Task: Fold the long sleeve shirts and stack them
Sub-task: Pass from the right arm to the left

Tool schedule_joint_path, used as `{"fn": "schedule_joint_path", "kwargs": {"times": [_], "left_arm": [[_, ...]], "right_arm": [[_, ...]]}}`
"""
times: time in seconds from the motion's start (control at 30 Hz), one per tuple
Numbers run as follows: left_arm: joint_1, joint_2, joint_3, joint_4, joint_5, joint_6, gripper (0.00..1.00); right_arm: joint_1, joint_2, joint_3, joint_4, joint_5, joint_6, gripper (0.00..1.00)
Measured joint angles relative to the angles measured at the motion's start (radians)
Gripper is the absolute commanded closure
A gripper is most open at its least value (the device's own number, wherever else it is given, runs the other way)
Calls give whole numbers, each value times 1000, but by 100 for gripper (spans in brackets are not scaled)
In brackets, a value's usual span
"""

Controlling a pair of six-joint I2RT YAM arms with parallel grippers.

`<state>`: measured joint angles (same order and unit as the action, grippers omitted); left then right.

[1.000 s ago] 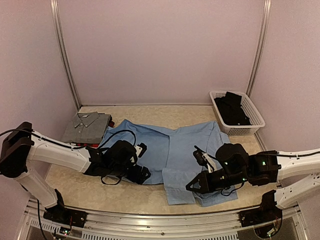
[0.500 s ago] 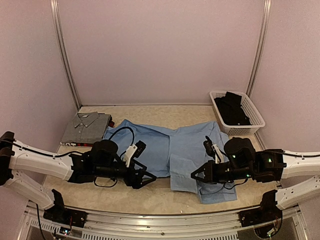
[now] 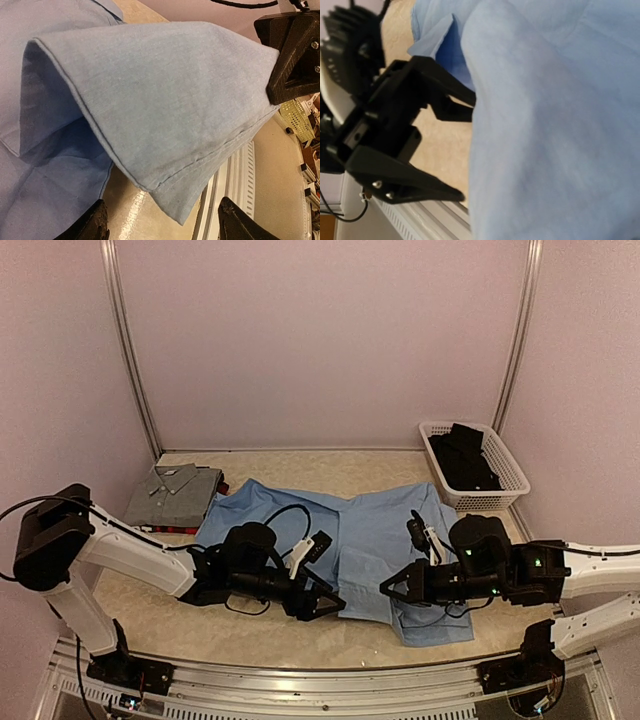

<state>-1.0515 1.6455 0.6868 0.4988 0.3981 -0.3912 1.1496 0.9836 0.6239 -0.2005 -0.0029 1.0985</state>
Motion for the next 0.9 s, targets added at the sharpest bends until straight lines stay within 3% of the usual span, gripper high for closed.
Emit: {"fn": "schedule_joint_path", "kwargs": {"times": [0.23,0.4,0.6,0.73,0.77,0.9], "left_arm": [[-6,108,37,79,78,-39,43],[-19,143,54,114,114,-58,60],[-23,149,57,151,151,-68,100],[-23,147,64,144,174,-71,100],[-23,143,66,139,176,-71,100],[-23,76,80,57,181,-64,100]], "right_arm": [[0,-10,-20,10,0,6,100],[0,-21,-27,12,0,12,100],[0,-29,-40,12,0,21,100],[0,-34,-45,8,1,22,100],[0,-36,-45,2,2,22,98],[0,-52,-45,-49,24,18,67]]}}
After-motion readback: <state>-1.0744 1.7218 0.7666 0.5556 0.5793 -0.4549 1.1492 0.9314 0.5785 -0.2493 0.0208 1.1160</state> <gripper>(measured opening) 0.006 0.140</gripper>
